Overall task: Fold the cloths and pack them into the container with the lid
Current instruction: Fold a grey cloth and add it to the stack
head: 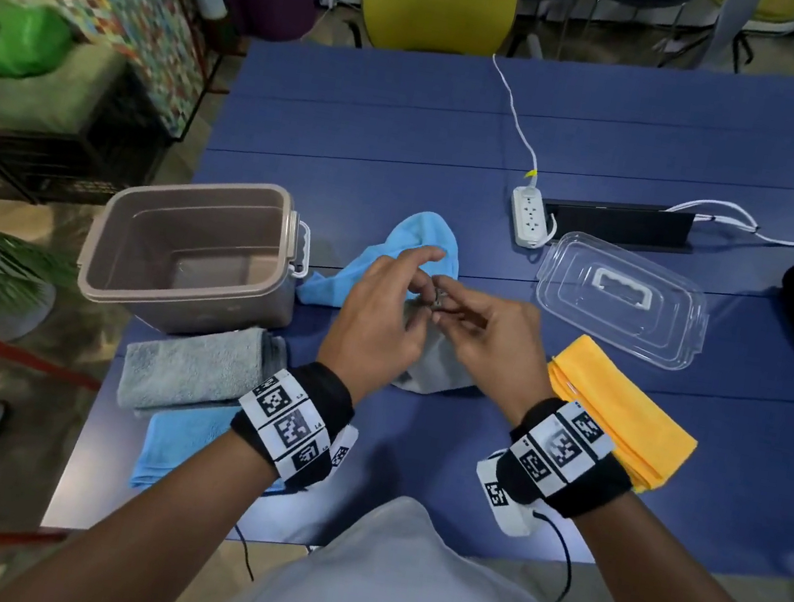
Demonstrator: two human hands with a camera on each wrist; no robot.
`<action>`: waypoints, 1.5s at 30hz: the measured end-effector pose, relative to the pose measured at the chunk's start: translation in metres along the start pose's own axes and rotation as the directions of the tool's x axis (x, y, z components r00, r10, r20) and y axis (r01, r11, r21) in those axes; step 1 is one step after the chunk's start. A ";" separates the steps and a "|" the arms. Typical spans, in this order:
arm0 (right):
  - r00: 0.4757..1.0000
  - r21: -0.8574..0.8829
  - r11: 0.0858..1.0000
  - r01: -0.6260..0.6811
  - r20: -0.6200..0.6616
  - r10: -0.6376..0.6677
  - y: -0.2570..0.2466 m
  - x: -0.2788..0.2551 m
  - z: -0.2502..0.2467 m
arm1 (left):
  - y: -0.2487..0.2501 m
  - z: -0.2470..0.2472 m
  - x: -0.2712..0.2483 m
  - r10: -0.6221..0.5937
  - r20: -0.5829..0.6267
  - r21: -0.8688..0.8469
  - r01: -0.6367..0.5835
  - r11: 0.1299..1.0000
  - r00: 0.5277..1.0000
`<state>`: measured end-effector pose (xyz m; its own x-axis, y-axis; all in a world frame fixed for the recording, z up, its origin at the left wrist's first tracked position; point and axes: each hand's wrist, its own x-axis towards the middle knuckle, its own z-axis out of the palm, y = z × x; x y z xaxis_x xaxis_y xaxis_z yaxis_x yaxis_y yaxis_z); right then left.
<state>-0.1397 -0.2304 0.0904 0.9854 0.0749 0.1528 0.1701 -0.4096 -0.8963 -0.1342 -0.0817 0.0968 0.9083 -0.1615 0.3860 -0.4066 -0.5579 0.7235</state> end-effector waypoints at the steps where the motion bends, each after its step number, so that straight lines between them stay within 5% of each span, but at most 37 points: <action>1: 1.000 -0.064 0.998 0.013 0.013 -0.012 0.000 0.002 0.000 | 0.001 0.001 0.000 0.009 0.020 -0.008 -0.009 1.000 1.000; 6: 0.999 -0.266 0.963 0.043 -0.012 -0.048 0.001 0.015 -0.006 | 0.005 0.001 0.000 0.023 0.027 -0.146 -0.019 0.989 0.999; 11: 0.972 -0.430 0.873 0.231 0.064 -0.226 -0.003 0.027 -0.016 | 0.008 -0.004 0.008 -0.136 0.022 -0.451 0.131 0.883 0.990; 17: 0.972 -0.339 0.911 0.234 0.079 -0.220 -0.015 0.038 -0.022 | 0.011 -0.012 0.029 -0.197 0.006 -0.617 0.159 0.771 0.980; 20: 0.943 -0.377 0.866 0.329 0.090 -0.319 -0.036 0.049 -0.031 | 0.011 -0.014 0.042 -0.205 -0.013 -0.575 0.160 0.802 0.979; 23: 0.907 -0.431 0.799 0.420 0.172 -0.384 -0.069 0.067 -0.050 | 0.013 -0.016 0.052 -0.083 -0.019 -0.543 0.060 0.838 0.996; 30: 0.893 -0.470 0.779 0.414 0.378 -0.245 -0.129 0.095 -0.086 | 0.032 -0.016 0.076 0.129 -0.293 -0.174 -0.185 0.967 0.947; 36: 0.909 -0.492 0.780 0.387 0.346 -0.233 -0.121 0.100 -0.087 | 0.027 -0.005 0.079 0.242 -0.214 0.190 -0.203 0.961 0.946; 45: 0.954 -0.456 0.843 0.285 0.217 -0.206 -0.103 0.099 -0.102 | -0.022 -0.008 0.068 0.322 -0.017 0.089 -0.319 0.944 0.947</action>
<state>-0.0592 -0.2741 0.2401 0.9044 0.3528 0.2399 0.4265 -0.7386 -0.5221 -0.0647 -0.0742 0.1115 0.7273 -0.3181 0.6081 -0.6647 -0.5472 0.5087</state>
